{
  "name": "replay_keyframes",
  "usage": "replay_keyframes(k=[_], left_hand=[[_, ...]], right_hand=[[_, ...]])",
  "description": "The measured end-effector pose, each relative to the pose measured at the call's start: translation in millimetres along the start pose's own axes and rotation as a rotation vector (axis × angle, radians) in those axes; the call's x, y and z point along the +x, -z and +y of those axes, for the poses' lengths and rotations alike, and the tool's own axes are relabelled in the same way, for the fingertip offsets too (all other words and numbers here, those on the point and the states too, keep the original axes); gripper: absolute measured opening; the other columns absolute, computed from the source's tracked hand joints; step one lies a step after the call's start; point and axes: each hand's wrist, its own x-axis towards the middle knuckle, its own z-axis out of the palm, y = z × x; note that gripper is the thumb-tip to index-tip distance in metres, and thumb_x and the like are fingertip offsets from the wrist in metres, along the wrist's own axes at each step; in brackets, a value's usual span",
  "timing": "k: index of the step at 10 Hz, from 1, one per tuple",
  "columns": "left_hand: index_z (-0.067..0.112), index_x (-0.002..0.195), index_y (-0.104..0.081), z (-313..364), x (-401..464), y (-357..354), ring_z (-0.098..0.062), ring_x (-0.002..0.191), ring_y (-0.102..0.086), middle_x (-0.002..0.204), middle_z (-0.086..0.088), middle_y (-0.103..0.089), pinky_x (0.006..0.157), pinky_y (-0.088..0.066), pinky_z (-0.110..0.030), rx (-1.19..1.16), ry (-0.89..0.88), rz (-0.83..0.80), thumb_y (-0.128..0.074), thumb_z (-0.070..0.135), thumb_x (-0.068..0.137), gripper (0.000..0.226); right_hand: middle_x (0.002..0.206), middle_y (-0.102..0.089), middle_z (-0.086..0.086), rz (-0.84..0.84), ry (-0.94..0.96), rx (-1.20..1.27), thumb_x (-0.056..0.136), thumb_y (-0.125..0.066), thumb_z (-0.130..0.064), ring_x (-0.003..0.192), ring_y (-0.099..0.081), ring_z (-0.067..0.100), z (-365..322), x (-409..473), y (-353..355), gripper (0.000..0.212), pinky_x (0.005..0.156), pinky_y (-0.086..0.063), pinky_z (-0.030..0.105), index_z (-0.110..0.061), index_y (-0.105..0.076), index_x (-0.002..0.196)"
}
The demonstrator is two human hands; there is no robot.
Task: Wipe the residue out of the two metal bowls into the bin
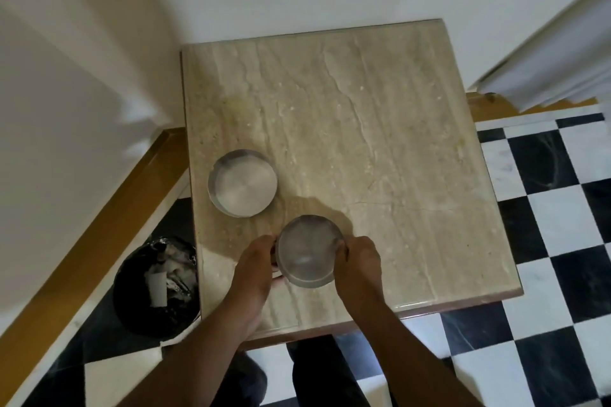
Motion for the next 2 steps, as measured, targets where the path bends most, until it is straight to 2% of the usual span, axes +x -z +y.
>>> replay_keyframes(k=[1, 2], left_hand=[[0.028, 0.092, -0.061, 2.6, -6.6, 6.8, -0.021, 0.100, -0.060, 0.100, 0.005, -0.062, 0.091, -0.049, -0.040, 0.091, -0.035, 0.034, -0.038, 0.032, 0.103, 0.026], [0.025, 0.101, -0.053, 21.2, -32.8, 22.7, -0.022, 0.105, -0.054, 0.105, 0.003, -0.056, 0.093, -0.042, -0.037, 0.244, -0.106, 0.084, -0.038, 0.035, 0.105, 0.019]], right_hand=[[0.110, -0.056, 0.014, -0.044, 0.005, -0.057, 0.096, -0.045, -0.025, 0.089, -0.062, 0.026, -15.1, -5.0, 20.5, 0.027, 0.074, -0.055, 0.032, -0.006, -0.060, 0.107], [0.124, -0.049, 0.013, -0.040, 0.058, -0.146, 0.093, -0.051, -0.030, 0.112, -0.054, 0.029, -41.5, -18.6, 54.1, 0.038, 0.088, -0.043, 0.030, -0.004, -0.055, 0.120]])
